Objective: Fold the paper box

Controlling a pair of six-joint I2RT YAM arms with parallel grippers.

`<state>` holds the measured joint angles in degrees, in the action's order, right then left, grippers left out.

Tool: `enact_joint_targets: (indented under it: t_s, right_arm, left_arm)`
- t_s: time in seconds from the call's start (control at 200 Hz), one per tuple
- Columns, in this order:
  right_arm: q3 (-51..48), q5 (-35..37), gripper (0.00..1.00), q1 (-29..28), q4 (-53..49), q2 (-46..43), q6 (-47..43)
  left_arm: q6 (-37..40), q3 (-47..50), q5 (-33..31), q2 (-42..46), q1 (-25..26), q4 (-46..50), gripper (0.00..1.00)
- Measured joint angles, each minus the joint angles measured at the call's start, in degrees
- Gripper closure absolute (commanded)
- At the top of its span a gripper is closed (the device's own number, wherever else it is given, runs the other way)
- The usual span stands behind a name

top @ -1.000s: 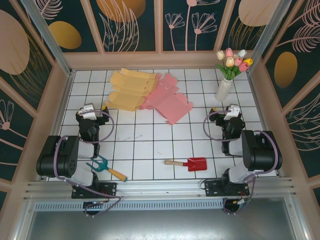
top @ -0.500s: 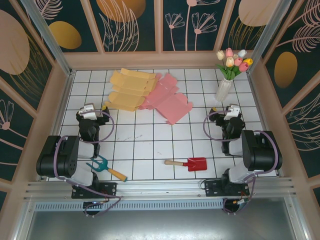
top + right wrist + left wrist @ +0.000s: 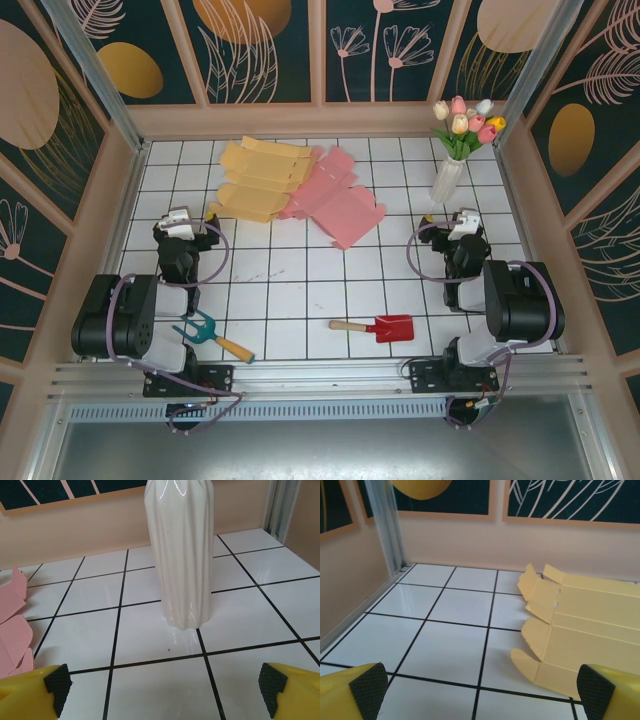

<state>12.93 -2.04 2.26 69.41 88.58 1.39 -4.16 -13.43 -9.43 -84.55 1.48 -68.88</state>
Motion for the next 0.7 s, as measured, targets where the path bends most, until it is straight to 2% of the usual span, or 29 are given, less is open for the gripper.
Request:
enact_joint_targets:
  t_s: [0.12, 0.225, 0.35, 0.46, 0.53, 0.621, 0.701]
  right_arm:
    - [1.22, 0.90, 0.01, -0.66, -4.13, -1.22, -0.22]
    - [3.78, 5.70, 0.01, -3.98, -12.09, -7.91, -0.59]
    - [7.39, 10.03, 0.01, -9.53, -21.46, -20.26, -0.59]
    - [13.40, 10.49, 0.01, -13.20, -28.98, -26.23, -0.66]
    - [17.55, 8.68, 0.01, -15.50, -32.74, -26.51, -1.27]
    - [24.81, 5.16, 0.02, -19.17, -38.64, -21.73, -3.85]
    - [33.57, 1.84, 0.11, -22.88, -45.18, -13.55, -7.34]
  left_arm:
    - [-2.91, -1.86, -6.16, 8.66, 0.52, 9.35, 0.01]
    - [-9.20, -4.66, -9.79, 18.78, 0.57, 18.23, 0.01]
    - [-16.46, -4.63, -8.96, 28.72, 0.57, 20.90, 0.01]
    - [-22.21, -5.11, -6.47, 32.06, 0.59, 24.98, 0.01]
    - [-25.83, -7.06, -4.22, 31.74, 0.57, 30.16, 0.01]
    - [-30.80, -10.38, -0.66, 30.86, 1.11, 36.98, 0.01]
    - [-34.60, -11.39, 1.70, 30.82, 2.89, 40.22, 0.01]
